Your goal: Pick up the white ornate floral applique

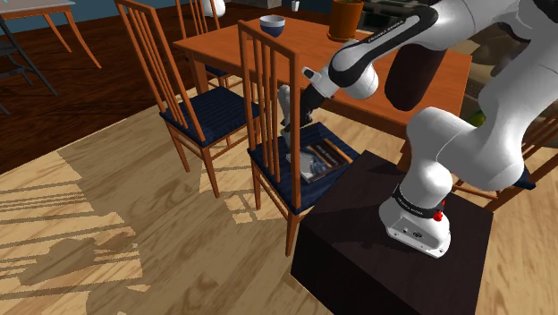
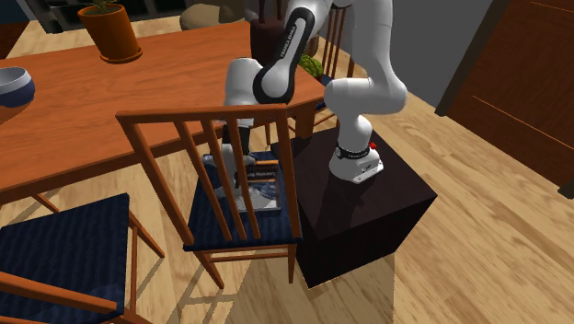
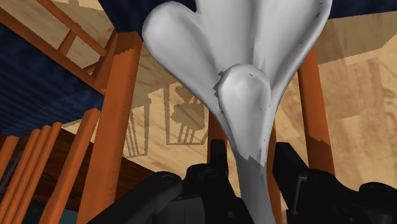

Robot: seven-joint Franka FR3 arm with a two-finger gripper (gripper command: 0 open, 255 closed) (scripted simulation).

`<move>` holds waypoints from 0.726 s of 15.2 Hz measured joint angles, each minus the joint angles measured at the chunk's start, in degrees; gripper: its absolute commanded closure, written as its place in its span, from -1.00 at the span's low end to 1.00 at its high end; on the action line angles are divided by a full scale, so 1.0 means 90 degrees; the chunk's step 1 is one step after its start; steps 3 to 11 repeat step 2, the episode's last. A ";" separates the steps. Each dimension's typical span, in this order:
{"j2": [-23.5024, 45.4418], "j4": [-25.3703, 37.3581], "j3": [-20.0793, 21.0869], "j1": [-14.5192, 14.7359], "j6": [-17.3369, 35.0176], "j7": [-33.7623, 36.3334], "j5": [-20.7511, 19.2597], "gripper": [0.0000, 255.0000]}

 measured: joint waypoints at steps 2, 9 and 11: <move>-0.0016 0.0038 0.0236 -0.0200 -0.0147 0.0125 -0.0041 1.00; -0.0016 0.0038 0.0236 -0.0200 -0.0147 0.0125 -0.0041 1.00; -0.0016 0.0038 0.0236 -0.0200 -0.0147 0.0125 -0.0041 1.00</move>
